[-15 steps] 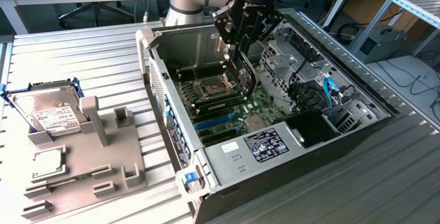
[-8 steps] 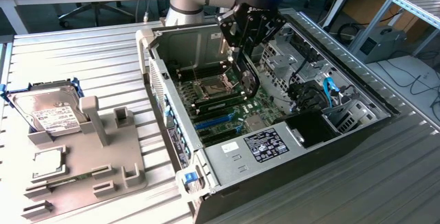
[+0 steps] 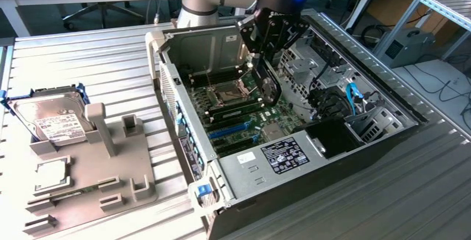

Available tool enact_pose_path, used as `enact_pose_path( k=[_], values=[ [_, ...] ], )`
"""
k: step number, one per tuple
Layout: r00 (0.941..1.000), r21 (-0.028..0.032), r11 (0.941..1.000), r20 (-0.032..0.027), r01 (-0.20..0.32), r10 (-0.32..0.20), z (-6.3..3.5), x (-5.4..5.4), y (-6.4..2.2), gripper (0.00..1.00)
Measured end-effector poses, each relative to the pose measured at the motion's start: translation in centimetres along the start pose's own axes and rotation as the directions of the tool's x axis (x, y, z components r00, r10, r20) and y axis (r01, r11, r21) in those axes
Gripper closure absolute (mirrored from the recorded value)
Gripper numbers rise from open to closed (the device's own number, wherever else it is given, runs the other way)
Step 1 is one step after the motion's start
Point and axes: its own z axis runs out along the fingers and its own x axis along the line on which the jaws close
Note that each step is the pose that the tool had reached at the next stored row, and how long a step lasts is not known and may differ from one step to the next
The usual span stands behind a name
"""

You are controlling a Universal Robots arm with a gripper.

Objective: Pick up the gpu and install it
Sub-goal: 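Pick up the gpu and move the gpu toward the slot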

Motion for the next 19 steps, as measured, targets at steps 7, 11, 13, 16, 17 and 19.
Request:
enact_pose_path(
  k=[7, 11, 13, 16, 17, 19],
  values=[
    [1.0, 0.0011, 1.0, -0.0005, 0.0, 0.0, 0.55, -0.7, 0.08, 0.74],
    [1.0, 0.0019, 1.0, -0.0009, 0.0, 0.0, 0.93, -1.2, 0.13, 0.74],
    [1.0, 0.0022, 1.0, -0.0011, 0.0, 0.0, 1.11, -1.5, 0.16, 0.74],
    [1.0, 0.0027, 1.0, -0.0015, 0.0, 0.0, 1.34, -1.8, 0.2, 0.74],
    [1.0, 0.0029, 1.0, -0.0015, 0.0, 0.0, 1.41, -1.9, 0.21, 0.74],
    [1.0, 0.0033, 1.0, -0.0017, 0.0, 0.0, 1.56, -2.1, 0.23, 0.74]
  ],
)
